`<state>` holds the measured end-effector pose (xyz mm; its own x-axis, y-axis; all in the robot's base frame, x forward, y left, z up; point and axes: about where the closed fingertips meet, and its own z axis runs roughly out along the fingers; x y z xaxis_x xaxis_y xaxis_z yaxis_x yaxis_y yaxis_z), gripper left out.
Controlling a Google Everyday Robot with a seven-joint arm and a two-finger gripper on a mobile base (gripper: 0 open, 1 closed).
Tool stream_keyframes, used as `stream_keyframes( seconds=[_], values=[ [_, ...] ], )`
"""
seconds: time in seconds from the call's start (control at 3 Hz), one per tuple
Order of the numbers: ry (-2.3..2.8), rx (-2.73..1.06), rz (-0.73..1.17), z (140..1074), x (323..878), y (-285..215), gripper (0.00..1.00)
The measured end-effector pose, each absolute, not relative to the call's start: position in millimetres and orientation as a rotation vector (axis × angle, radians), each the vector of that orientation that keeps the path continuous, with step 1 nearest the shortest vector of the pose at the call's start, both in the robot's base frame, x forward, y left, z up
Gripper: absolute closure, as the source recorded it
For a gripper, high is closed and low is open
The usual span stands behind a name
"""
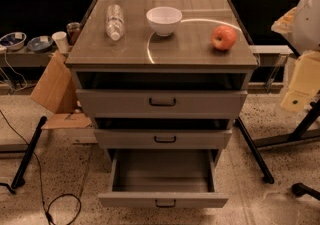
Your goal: Close bottom drawer
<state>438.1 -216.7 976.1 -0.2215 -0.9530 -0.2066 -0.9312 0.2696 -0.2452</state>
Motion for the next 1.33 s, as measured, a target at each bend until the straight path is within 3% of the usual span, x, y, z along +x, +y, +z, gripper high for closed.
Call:
stream_keyframes(
  seconds=[0.67, 1.33],
  values=[
    [2.215, -1.767, -0.078, 943, 436, -218, 0.00],
    [2.127, -1.949, 0.031, 787, 442, -189, 0.00]
  ],
)
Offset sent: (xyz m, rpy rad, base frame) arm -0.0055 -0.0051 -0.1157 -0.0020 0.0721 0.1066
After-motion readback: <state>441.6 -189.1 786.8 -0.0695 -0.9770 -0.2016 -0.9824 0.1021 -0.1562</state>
